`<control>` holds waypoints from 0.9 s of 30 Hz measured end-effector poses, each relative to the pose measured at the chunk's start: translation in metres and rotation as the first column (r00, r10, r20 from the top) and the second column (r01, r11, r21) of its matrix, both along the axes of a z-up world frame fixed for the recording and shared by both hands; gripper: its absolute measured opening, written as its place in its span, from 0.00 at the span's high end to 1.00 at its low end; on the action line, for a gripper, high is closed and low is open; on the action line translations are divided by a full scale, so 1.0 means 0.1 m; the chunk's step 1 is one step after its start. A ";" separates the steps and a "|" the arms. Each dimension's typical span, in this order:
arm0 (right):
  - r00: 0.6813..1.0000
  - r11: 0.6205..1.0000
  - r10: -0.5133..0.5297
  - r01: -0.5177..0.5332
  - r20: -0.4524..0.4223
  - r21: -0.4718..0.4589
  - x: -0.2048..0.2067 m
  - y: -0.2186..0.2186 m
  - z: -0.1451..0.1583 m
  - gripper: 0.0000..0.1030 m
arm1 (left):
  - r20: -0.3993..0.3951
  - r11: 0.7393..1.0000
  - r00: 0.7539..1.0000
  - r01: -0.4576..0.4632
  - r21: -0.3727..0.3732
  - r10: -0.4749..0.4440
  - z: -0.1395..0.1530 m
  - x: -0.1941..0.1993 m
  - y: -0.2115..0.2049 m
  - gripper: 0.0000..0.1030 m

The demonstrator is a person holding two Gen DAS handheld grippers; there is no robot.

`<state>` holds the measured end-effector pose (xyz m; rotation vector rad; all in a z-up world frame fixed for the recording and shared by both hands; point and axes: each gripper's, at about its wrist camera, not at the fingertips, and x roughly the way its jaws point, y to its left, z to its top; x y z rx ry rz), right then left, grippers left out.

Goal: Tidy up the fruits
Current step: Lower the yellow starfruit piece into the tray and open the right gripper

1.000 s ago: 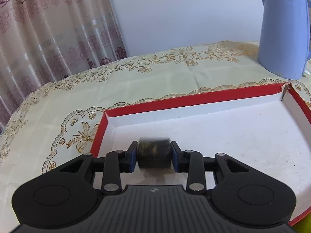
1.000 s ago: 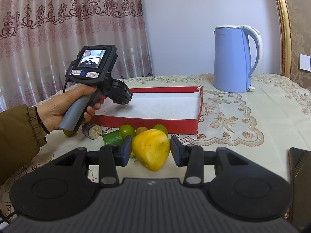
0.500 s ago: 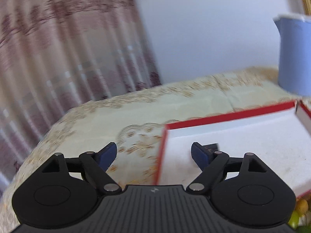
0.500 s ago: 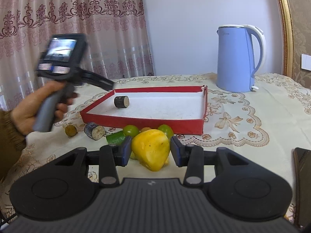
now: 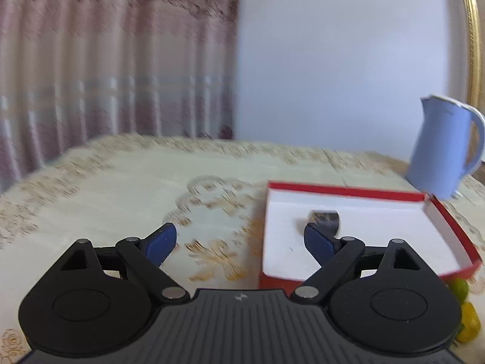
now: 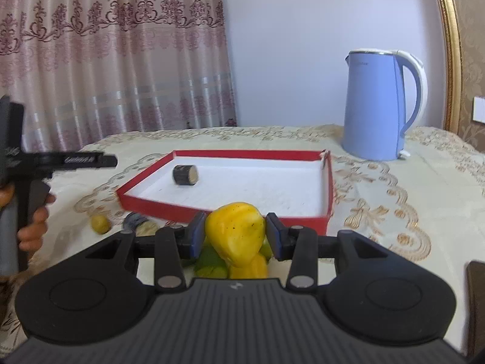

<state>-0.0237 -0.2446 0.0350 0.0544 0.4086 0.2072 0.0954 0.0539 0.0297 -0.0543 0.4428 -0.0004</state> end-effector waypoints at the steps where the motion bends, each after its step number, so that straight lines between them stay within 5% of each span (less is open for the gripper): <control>1: 1.000 1.000 -0.004 0.004 0.004 0.002 0.04 0.00 0.02 0.61 | 0.001 1.000 1.000 0.005 -0.009 -0.005 -0.01 0.00 0.02 0.11; 18: 0.999 0.999 -0.011 0.010 -0.043 -0.031 0.97 -0.06 0.13 0.61 | -0.001 0.996 0.999 -0.034 0.081 0.034 -0.10 -0.01 -0.05 0.11; 27: 0.988 0.995 -0.076 0.066 -0.133 -0.080 1.77 -0.09 0.00 0.61 | -0.014 0.997 0.998 -0.060 0.050 0.061 -0.10 0.02 0.04 0.10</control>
